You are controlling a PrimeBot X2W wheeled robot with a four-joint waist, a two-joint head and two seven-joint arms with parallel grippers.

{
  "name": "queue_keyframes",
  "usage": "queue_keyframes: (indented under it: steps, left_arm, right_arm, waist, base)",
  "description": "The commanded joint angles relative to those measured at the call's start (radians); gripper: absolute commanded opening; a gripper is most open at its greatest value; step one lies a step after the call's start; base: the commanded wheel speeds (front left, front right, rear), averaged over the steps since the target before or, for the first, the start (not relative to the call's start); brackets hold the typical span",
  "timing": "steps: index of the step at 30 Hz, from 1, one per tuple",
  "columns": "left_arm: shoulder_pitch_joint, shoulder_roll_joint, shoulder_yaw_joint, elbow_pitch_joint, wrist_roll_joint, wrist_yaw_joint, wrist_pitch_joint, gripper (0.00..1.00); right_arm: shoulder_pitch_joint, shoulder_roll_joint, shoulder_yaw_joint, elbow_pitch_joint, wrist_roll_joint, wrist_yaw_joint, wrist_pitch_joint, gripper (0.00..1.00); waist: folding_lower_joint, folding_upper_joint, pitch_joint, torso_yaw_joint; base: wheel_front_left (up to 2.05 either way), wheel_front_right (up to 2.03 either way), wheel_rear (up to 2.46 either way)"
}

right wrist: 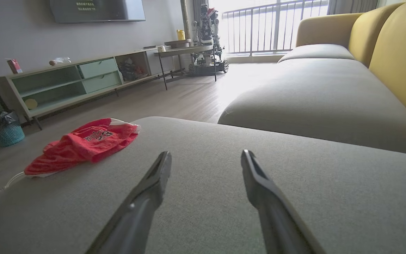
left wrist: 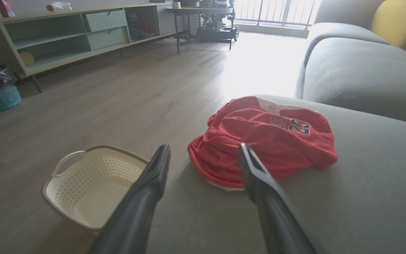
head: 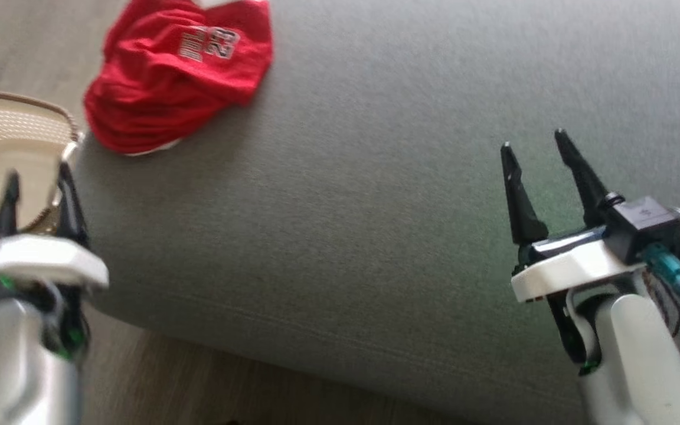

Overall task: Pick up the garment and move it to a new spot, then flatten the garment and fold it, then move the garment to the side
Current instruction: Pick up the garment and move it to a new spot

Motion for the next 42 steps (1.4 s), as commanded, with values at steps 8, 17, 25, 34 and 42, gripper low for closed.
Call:
queue_keyframes:
  steps: [8,17,25,34,42]
  left_arm:
    - [-0.325,0.133,0.024,0.170,-0.056,-0.055,0.173,1.00]
    - [-0.570,0.179,-0.012,0.409,-0.140,-0.087,0.315,1.00]
    - [-0.718,0.210,-0.045,0.621,-0.149,-0.090,0.353,1.00]
    - [-0.759,0.210,-0.082,0.730,-0.167,-0.093,0.332,0.00]
    - [-0.755,0.232,-0.165,0.701,-0.186,-0.093,0.207,0.00]
  right_arm:
    - [-0.054,-0.003,0.052,-0.142,-0.051,0.000,0.053,1.00]
    - [-0.082,-0.024,0.060,-0.211,-0.074,0.000,0.088,1.00]
    - [-0.091,-0.028,0.057,-0.258,-0.076,0.000,0.106,1.00]
    - [-0.091,-0.024,0.050,-0.250,-0.077,0.000,0.102,1.00]
    - [-0.088,-0.018,0.046,-0.224,-0.074,0.000,0.092,1.00]
  waist:
    - [-0.0001,0.0000,0.144,-0.096]
    - [-0.0001,0.0000,0.225,-0.149]
    - [-0.0001,0.0000,0.267,-0.188]
    - [-0.0001,0.0000,0.261,-0.197]
    - [-0.0001,0.0000,0.203,-0.178]
  base:
    - [0.00,0.00,0.00]
    - [0.00,0.00,0.00]
    - [0.00,0.00,0.00]
    - [0.00,0.00,0.00]
    - [0.00,0.00,0.00]
